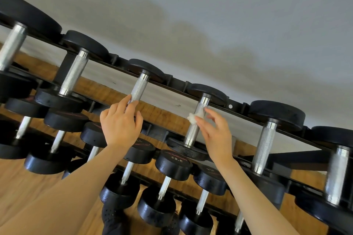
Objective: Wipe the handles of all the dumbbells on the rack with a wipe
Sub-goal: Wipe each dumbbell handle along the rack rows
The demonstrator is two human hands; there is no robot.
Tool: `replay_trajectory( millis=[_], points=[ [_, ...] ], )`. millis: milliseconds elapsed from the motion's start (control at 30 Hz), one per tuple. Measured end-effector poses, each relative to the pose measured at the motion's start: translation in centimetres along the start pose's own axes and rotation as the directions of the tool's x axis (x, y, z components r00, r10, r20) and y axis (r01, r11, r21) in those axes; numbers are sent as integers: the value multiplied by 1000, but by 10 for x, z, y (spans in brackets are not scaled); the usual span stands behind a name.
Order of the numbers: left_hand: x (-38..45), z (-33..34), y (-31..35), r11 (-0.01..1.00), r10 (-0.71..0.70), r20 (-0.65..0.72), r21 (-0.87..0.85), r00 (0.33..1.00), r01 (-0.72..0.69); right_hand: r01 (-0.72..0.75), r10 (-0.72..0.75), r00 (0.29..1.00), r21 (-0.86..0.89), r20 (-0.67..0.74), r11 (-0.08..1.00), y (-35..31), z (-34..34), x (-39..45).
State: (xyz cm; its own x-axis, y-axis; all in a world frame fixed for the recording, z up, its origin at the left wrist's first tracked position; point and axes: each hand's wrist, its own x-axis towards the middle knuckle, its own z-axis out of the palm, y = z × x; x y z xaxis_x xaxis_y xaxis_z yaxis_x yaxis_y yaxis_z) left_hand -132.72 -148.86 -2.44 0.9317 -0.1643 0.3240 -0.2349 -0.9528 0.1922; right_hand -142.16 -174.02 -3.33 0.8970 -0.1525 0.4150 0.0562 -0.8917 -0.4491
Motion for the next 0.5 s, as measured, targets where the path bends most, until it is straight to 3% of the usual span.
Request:
replay_trajectory(
  millis=[167, 300, 500],
  points=[
    [0, 0, -1, 1000, 0, 14, 3, 1000, 0, -127, 125, 991, 62, 38, 990, -11, 0, -1],
    [0, -1, -1, 1000, 0, 26, 5, 1000, 0, -138, 139, 990, 158, 9, 978, -18, 0, -15],
    [0, -1, 0, 1000, 7, 21, 0, 1000, -7, -246, 278, 957, 278, -81, 929, -14, -2, 12]
  ],
)
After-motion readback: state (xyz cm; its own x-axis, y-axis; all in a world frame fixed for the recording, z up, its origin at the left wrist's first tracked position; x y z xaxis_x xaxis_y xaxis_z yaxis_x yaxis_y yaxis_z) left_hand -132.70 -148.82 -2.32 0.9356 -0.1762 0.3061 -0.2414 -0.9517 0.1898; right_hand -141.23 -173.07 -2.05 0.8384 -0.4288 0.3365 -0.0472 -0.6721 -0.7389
